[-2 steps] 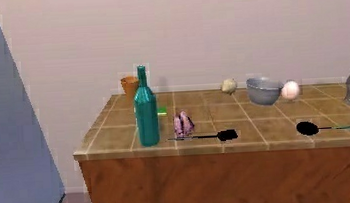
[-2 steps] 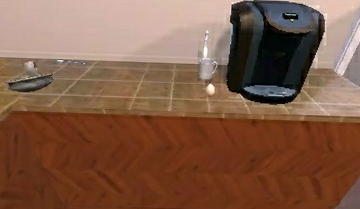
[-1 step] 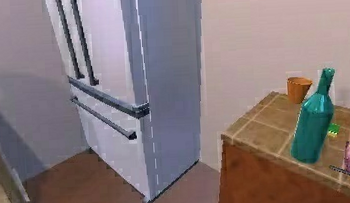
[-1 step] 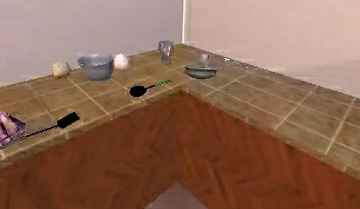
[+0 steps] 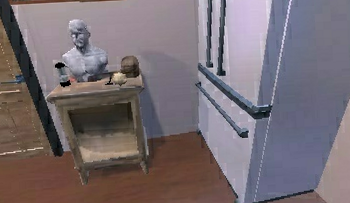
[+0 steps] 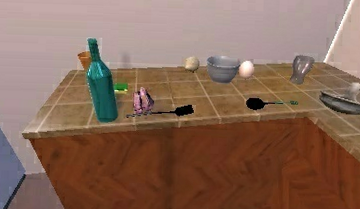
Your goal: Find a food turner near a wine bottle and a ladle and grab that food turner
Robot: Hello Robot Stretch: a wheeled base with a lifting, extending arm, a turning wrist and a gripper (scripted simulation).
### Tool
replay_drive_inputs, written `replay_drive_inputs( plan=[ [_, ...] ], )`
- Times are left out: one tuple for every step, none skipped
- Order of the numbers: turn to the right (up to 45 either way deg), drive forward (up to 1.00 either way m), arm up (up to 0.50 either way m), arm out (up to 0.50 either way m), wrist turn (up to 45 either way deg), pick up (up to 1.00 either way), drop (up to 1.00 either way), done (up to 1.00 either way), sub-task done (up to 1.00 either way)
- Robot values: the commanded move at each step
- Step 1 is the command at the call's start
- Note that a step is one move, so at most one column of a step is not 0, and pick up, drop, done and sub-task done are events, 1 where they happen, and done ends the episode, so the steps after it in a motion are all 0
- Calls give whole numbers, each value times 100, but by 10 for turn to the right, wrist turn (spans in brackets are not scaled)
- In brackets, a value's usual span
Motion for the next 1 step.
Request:
replay_drive_inputs(
  plan=[
    [0, 0, 50, 0, 0, 0, 0, 0, 0]
  ],
)
